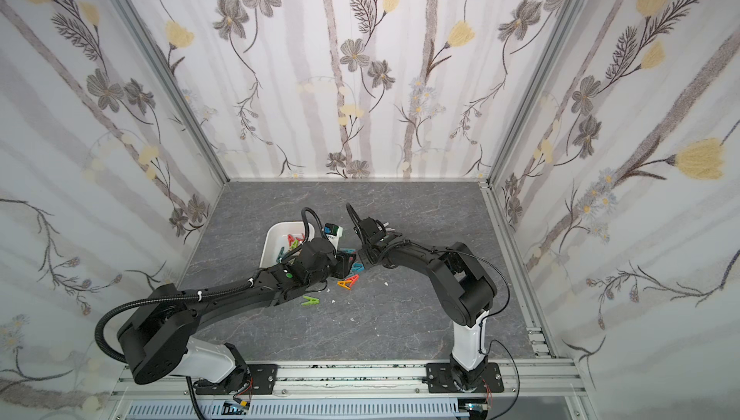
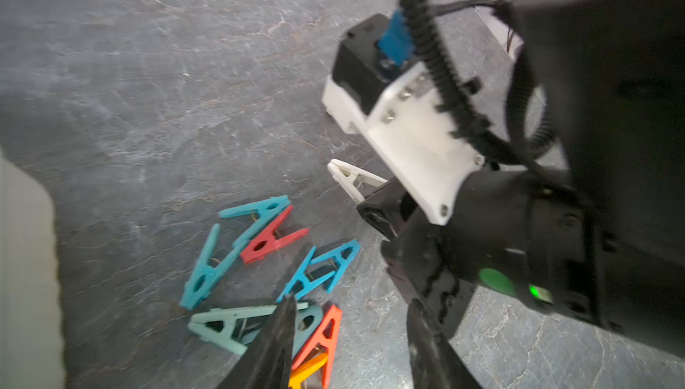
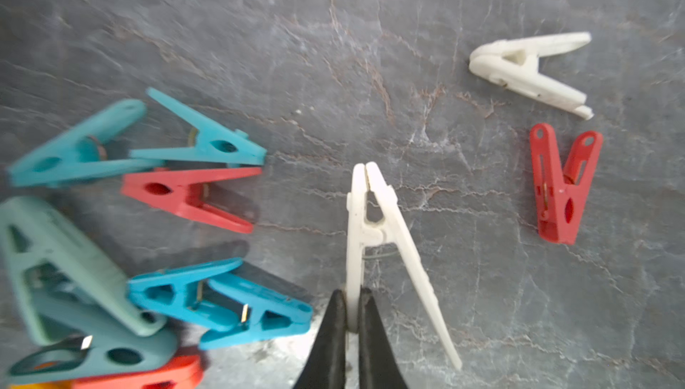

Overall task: Put the clothespins into the storage box
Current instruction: Pick up the clothespin from the center of the board, then place the clothespin in the storage box.

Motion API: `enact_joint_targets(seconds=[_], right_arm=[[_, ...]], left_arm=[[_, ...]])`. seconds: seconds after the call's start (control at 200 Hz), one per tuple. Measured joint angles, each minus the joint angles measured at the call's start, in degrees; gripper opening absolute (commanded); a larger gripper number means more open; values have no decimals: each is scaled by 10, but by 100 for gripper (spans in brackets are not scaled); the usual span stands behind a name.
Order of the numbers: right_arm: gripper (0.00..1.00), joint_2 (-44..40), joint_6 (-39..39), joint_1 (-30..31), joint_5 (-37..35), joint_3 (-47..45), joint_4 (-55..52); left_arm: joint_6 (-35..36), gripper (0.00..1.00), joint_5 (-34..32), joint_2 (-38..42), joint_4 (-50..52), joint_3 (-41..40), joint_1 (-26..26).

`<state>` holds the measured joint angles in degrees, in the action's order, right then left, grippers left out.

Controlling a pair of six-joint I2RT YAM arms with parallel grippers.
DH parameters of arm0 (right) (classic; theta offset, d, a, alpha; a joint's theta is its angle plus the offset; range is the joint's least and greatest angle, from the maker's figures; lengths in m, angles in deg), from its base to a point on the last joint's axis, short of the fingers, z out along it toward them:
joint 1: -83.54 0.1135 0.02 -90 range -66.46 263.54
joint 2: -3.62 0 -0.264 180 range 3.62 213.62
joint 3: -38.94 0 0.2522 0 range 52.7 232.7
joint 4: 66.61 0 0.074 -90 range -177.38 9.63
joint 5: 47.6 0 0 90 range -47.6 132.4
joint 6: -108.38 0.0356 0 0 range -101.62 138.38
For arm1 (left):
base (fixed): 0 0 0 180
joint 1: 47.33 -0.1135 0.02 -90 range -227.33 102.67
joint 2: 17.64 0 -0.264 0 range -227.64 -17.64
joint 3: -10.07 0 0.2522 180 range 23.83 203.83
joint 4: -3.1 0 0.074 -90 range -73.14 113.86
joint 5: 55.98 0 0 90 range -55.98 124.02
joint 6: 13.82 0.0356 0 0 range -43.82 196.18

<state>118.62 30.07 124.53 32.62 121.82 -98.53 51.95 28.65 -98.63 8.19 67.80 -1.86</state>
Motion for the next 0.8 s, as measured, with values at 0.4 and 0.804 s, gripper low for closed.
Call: enact_joint_targets(seconds=[0.4,0.804], right_arm=[[6,-25,97,107,102,93,11],[28,156,180,125,214,303,59]], left_arm=[[-18,49,-66,208,85,-63,-174],[-44,49,-70,270,136,-99,-247]])
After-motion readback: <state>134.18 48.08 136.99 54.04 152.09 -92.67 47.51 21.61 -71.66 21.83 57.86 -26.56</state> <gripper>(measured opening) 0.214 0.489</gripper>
